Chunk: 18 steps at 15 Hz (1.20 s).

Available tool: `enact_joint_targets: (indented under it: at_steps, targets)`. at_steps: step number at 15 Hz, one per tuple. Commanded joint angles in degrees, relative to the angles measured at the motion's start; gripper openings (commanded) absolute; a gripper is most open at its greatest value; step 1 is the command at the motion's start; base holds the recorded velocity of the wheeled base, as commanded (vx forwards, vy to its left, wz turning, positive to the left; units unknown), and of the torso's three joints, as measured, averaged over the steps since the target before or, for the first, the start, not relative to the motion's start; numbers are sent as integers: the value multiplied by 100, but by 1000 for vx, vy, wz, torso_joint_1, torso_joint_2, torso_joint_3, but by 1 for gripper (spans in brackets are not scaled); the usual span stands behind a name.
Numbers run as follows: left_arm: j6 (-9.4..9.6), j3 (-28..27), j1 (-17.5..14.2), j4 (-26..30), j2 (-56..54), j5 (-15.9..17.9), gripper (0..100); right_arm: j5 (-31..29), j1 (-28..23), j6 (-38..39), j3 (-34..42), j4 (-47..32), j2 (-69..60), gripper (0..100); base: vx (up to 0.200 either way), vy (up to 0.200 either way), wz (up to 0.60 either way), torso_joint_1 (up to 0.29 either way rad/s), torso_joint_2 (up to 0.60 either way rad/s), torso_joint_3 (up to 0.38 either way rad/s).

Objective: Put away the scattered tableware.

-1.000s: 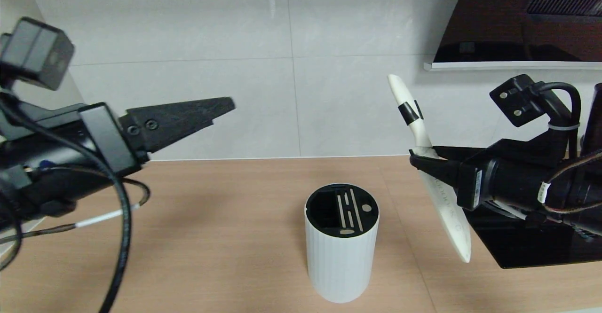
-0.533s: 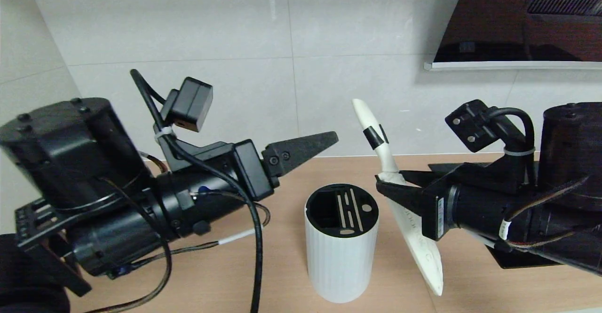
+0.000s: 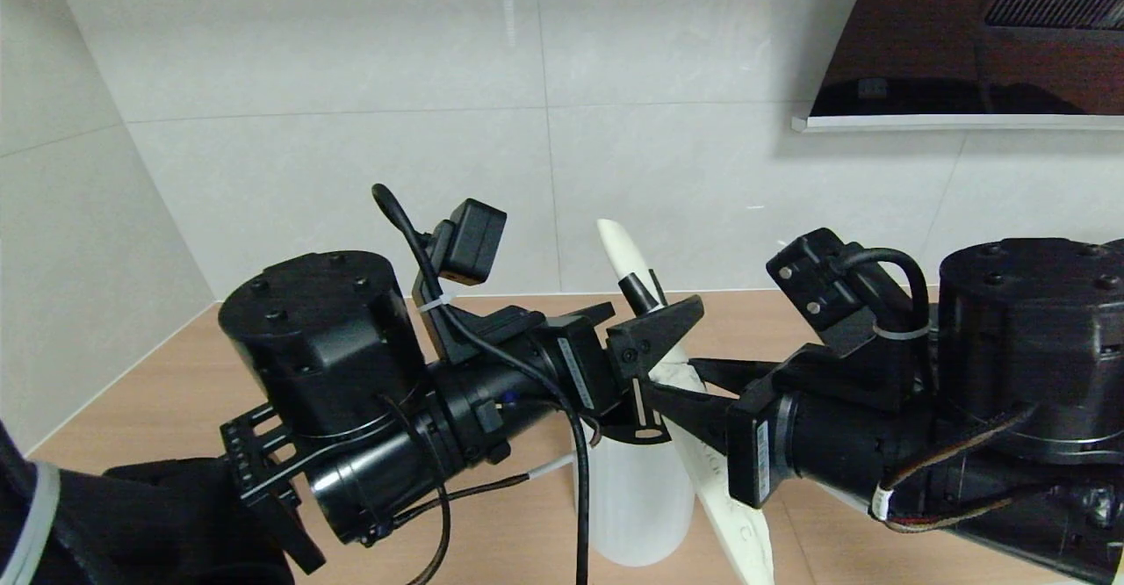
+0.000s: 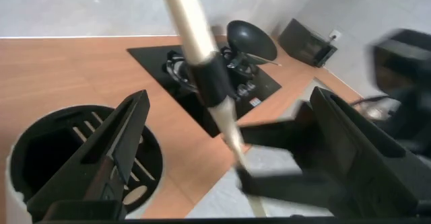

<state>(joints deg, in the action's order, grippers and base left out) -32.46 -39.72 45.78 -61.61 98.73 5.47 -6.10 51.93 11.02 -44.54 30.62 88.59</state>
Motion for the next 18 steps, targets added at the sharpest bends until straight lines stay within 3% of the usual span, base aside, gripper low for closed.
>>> enact_joint_targets:
  at_steps: [1,8,9,11,18]
  targets:
    - [3,-19,10,-53,164,-2,100,-6,98,14,7,40,132,0,0,0,0,0,0,0]
    - [82,-27,2,-325,261,-73,100,12,159,-12,148,40,124,0,0,0,0,0,0,0]
    - [170,-27,2,-334,313,-108,0,12,159,-12,157,40,124,0,0,0,0,0,0,0]
    - [267,-27,2,-334,392,-213,0,12,159,-12,157,40,124,0,0,0,0,0,0,0]
    - [267,-54,2,-334,392,-222,0,3,151,5,157,58,132,0,0,0,0,0,0,0]
